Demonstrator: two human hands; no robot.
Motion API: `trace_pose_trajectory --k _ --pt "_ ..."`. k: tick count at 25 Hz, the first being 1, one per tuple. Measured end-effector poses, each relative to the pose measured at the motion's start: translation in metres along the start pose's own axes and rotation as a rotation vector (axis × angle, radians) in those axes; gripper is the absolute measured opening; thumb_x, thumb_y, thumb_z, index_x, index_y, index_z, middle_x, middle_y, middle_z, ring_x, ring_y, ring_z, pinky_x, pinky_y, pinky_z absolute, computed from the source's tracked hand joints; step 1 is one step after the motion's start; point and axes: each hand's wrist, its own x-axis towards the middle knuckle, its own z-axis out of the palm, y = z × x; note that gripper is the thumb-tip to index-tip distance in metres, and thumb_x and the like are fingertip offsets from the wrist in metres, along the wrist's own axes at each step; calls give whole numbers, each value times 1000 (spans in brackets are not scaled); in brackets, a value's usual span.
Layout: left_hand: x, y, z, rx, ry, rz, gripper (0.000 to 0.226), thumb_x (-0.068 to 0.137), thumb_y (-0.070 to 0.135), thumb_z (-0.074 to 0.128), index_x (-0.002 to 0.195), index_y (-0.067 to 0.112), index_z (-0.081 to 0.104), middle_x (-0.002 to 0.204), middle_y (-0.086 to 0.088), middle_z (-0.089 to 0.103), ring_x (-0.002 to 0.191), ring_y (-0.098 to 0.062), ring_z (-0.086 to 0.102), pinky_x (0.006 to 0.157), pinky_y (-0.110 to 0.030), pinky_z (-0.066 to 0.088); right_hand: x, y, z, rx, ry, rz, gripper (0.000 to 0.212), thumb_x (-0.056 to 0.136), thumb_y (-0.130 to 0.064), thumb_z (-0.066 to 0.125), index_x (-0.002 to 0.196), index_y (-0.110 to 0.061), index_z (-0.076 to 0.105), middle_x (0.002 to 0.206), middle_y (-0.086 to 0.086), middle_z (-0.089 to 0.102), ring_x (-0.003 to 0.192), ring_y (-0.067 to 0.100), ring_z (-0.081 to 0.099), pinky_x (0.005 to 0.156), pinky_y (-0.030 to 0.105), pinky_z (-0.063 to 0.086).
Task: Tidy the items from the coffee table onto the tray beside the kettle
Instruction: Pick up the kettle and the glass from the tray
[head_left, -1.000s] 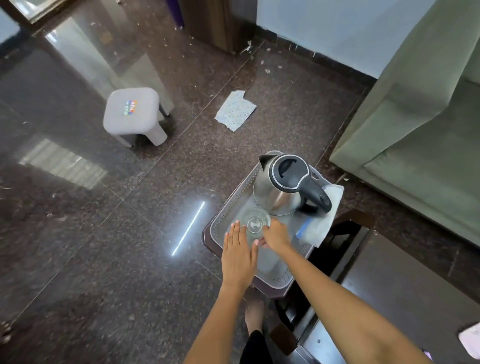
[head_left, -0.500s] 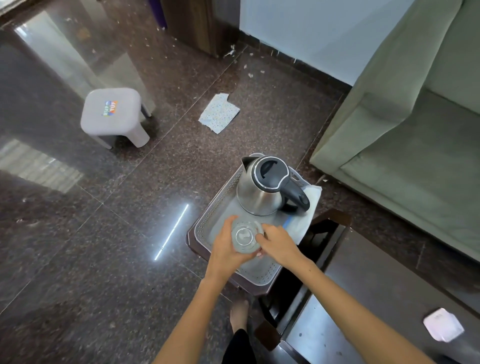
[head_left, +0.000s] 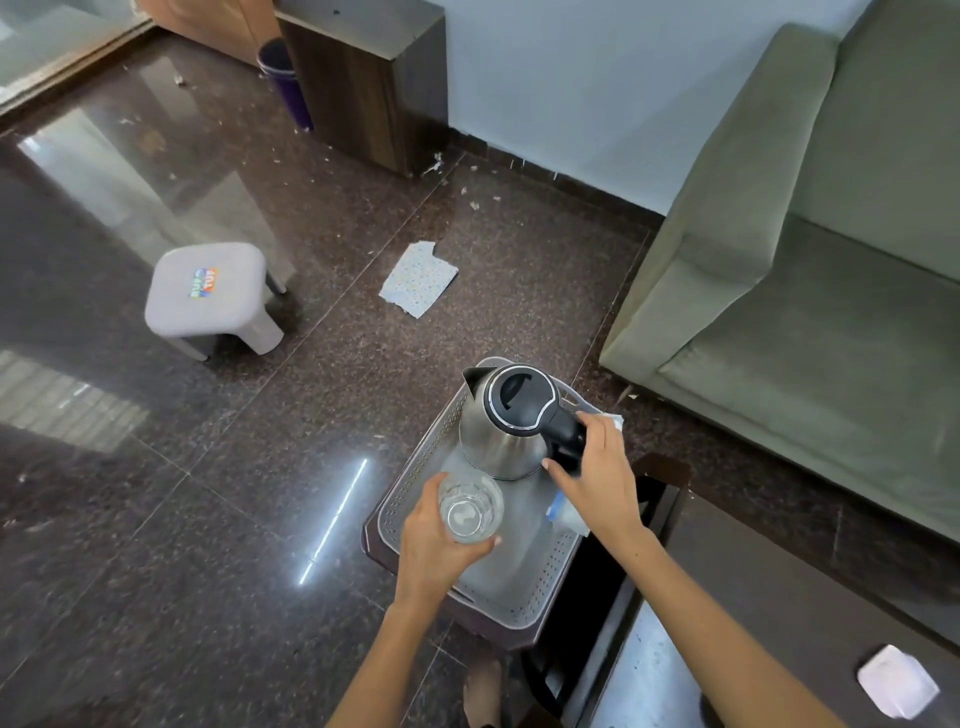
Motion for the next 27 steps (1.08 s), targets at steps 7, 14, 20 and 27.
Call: trace_pose_trajectory --k 7,14,20,27 --pt "1 4 1 5 7 -12 89 43 44 88 119 29 44 102 5 66 94 -20 64 81 -37 53 39 12 0 239 -140 183 58 57 -17 84 107 -11 56 84 -5 59 82 18 60 70 24 41" --pt "0 1 -1 -15 49 -35 90 43 42 88 120 28 44 105 3 65 96 -19 62 84 -35 52 13 -11 24 482 66 202 64 57 -6 78 117 -15 57 92 -5 64 84 14 65 79 27 54" --pt "-5 3 -10 -30 95 3 82 46 30 91 114 29 47 99 10 64 90 -12 62 75 -23 46 7 -35 19 490 97 158 69 59 -11 80 124 -11 57 101 1 69 91 11 65 83 19 50" --pt "-28 7 -22 6 81 61 86 44 36 89 118 31 45 107 9 63 98 -12 61 82 -29 50 -31 -41 -35 561 168 122 68 55 -11 76 122 -13 61 94 -3 71 84 2 64 79 13 50"
